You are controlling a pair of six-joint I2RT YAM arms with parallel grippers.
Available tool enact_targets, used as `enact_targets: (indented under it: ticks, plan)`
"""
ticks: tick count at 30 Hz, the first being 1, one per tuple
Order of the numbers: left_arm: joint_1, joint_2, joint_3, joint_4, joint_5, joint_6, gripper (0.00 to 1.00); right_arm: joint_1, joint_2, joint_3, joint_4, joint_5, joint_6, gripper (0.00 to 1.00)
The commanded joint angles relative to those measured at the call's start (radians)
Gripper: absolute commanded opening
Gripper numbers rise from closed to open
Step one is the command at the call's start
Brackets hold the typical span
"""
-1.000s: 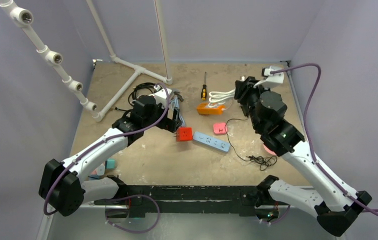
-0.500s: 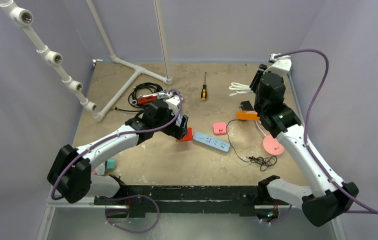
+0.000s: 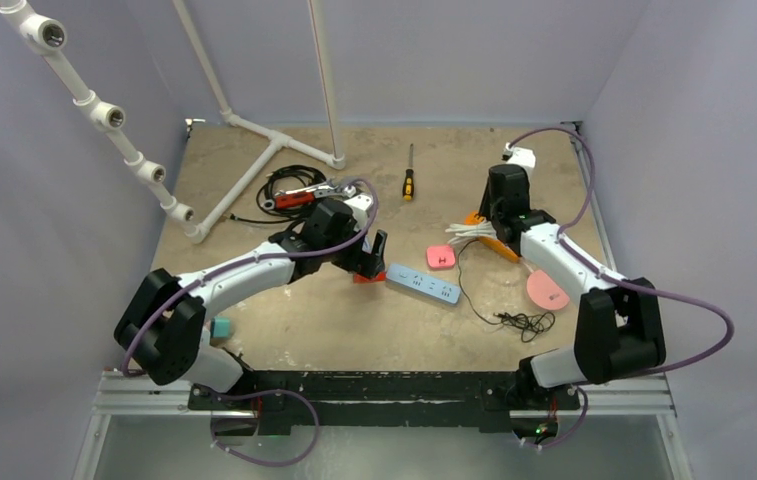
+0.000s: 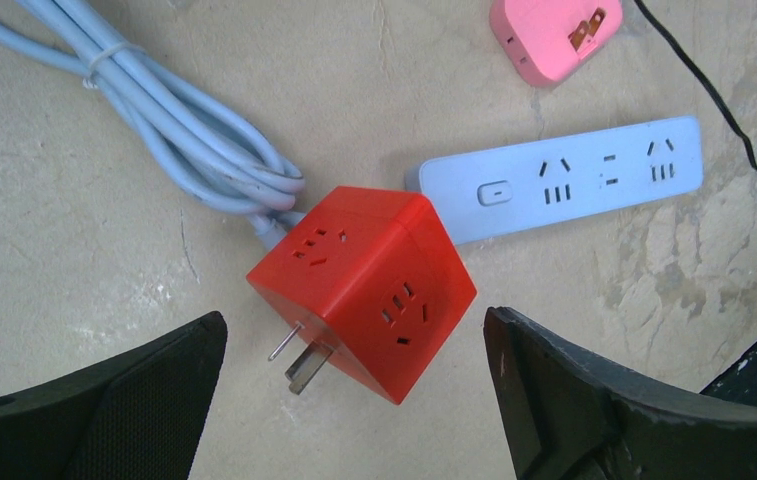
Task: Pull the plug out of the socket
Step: Place the socket at the center of the board.
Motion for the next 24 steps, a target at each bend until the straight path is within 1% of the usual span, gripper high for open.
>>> enact_targets:
  ticks: [1,4,6,11,14,16,17,20,23,24]
  plan:
    - [-0.018,0.056,0.078,0.014,-0.036,-0.028,0.99,-0.026,0.005,-0.012,0.117,-0.028,0.040,0.00]
    - [-0.028,0.099,0.108,-0.037,-0.088,-0.028,0.99,-0.030,0.019,-0.030,0.116,-0.004,0.046,0.08]
    - [-0.032,0.115,0.112,-0.051,-0.090,-0.030,0.99,-0.031,0.026,-0.038,0.141,0.012,0.050,0.17]
    - [-0.034,0.171,0.119,-0.058,-0.074,-0.034,0.99,-0.032,0.034,-0.040,0.147,0.009,0.063,0.54]
    - [-0.033,0.217,0.133,-0.081,-0.072,-0.020,0.99,-0.031,0.010,-0.049,0.153,0.006,0.063,0.67]
    - [-0.033,0.225,0.133,-0.085,-0.089,-0.009,0.99,-0.031,-0.013,-0.059,0.158,0.004,0.063,0.75]
    - [-0.033,0.225,0.134,-0.086,-0.090,-0.004,0.97,-0.032,-0.027,-0.065,0.160,0.002,0.063,0.77]
    - [-0.034,0.220,0.136,-0.094,-0.090,0.017,0.85,-0.031,-0.059,-0.077,0.164,-0.004,0.066,0.82]
    - [-0.033,0.199,0.137,-0.112,-0.124,0.036,0.63,-0.031,-0.091,-0.086,0.171,-0.025,0.064,0.86]
    - [-0.033,0.187,0.134,-0.113,-0.126,0.044,0.58,-0.032,-0.103,-0.091,0.171,-0.033,0.062,0.87]
